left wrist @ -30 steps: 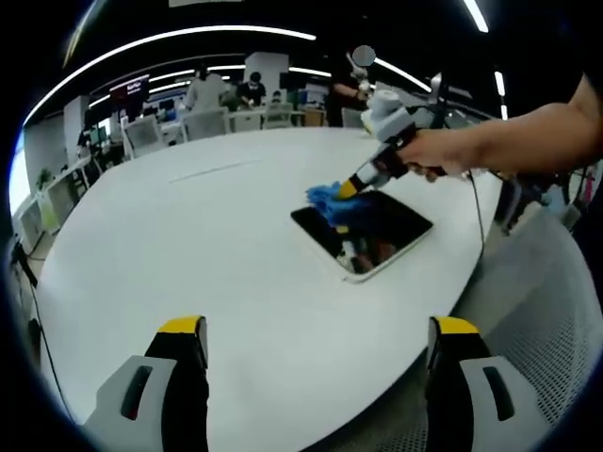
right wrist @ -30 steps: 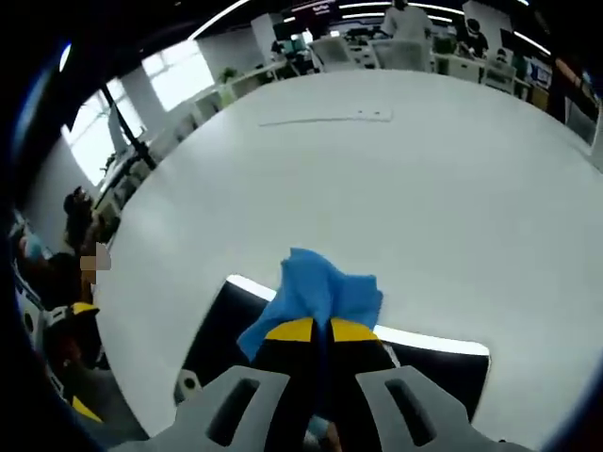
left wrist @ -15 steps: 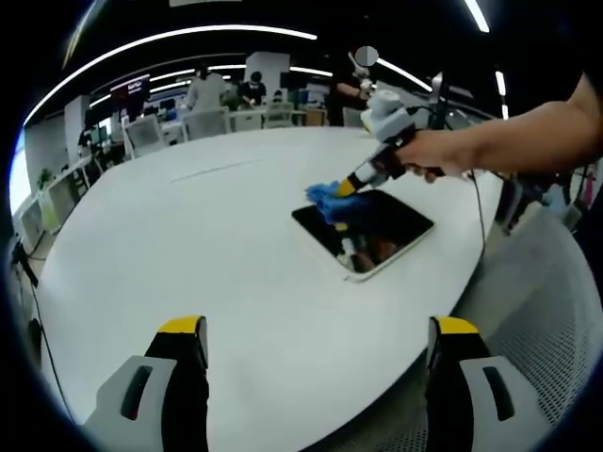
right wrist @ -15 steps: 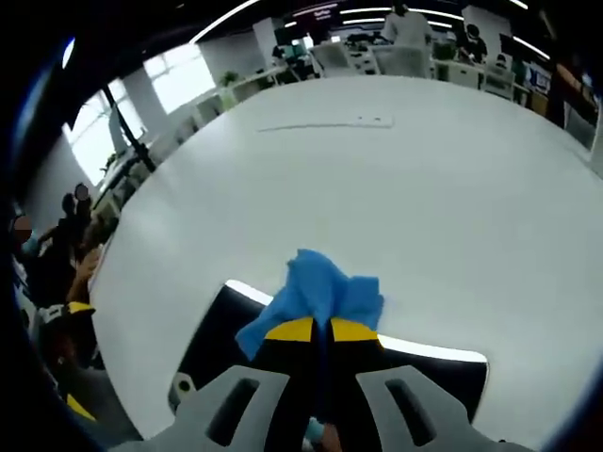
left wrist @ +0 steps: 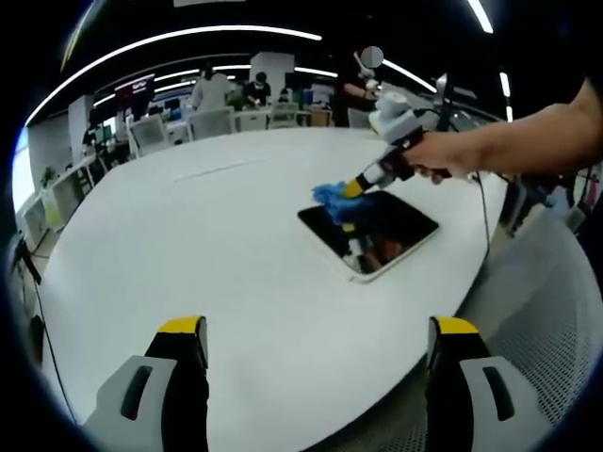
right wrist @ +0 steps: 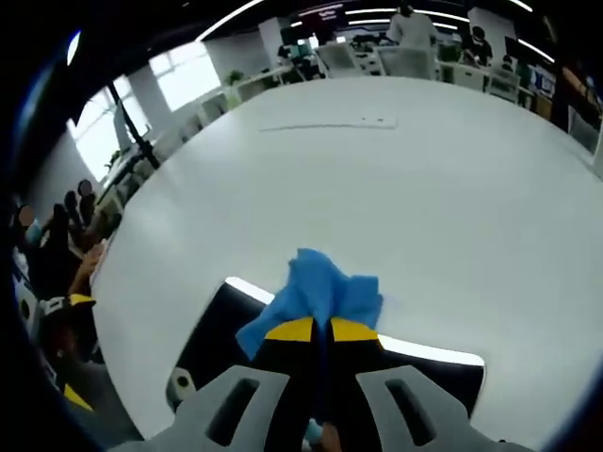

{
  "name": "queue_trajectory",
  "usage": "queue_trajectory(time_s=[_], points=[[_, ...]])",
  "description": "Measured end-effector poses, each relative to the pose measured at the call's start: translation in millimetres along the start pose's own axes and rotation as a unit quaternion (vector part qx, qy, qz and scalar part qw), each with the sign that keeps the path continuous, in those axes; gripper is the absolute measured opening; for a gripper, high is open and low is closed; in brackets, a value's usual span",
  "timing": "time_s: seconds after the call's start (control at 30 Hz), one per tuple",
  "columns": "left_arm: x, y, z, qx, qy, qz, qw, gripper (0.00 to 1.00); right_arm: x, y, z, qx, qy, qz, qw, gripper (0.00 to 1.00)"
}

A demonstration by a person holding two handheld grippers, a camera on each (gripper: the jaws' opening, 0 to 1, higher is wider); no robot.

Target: Wipe the mirror surface with the cleaning cloth until all visible marks leave the cleaned area.

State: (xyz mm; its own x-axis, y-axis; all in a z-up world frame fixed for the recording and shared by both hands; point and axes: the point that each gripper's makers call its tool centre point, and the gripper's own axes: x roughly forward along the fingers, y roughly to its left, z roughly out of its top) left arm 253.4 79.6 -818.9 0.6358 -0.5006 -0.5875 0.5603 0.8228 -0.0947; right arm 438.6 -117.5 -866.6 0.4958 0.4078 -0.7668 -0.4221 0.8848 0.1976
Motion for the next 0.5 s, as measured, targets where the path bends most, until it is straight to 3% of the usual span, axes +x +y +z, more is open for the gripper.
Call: queue_trajectory(time_s=[0.5], points=[[0, -0.3, -0.6, -0.001, 0.003, 0.001, 1.0000, 0.97, -6, -16, -3.6, 0.000, 0.002, -0.003, 1.0000, 0.00]])
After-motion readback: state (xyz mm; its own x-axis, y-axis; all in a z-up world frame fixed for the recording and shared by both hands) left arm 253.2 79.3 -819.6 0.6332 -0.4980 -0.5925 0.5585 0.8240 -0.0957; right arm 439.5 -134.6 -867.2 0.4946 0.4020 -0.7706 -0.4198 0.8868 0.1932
